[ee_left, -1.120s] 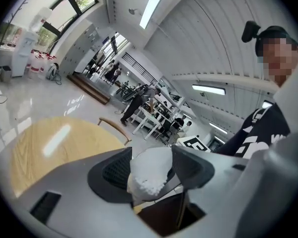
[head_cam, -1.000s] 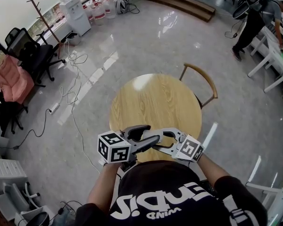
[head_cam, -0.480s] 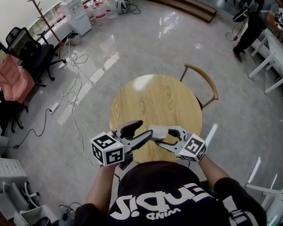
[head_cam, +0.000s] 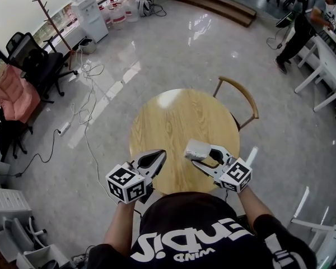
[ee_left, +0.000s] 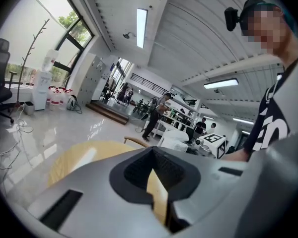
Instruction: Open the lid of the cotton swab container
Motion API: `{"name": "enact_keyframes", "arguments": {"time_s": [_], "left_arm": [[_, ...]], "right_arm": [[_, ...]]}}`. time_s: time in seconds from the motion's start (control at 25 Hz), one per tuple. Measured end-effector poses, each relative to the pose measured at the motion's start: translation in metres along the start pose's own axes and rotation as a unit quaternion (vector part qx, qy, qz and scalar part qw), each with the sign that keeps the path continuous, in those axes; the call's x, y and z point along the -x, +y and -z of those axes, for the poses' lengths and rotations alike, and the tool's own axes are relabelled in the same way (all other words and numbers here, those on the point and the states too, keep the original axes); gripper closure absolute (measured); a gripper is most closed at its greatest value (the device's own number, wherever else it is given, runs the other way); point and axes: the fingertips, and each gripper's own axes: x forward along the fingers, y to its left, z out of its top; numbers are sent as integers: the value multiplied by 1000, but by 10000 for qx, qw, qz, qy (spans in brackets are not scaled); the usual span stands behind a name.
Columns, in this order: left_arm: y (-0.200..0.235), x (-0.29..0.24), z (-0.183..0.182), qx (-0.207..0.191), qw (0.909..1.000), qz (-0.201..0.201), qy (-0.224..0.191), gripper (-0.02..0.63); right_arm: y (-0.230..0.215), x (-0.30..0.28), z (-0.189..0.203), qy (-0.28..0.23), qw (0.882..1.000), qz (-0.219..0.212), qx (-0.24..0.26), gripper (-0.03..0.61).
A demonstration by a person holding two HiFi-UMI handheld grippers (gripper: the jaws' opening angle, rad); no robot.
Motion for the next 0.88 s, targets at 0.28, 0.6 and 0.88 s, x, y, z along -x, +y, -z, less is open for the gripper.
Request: {"name": "enact_keyframes", "arguments": {"time_s": [0.28, 0.6, 0.88], "left_arm": [[29, 16, 8, -313, 9956, -878, -84, 606], [47, 32, 10, -469, 9872, -1483, -367, 606], [49, 41, 12, -755, 9791, -1826, -482, 606]], "right_arm": [[-24, 15, -9, -202, 9968, 761, -141, 362], [-42, 37, -15, -474, 9869, 1513, -295, 364], [-59, 57, -22, -721, 9732, 2158, -321, 364]]}}
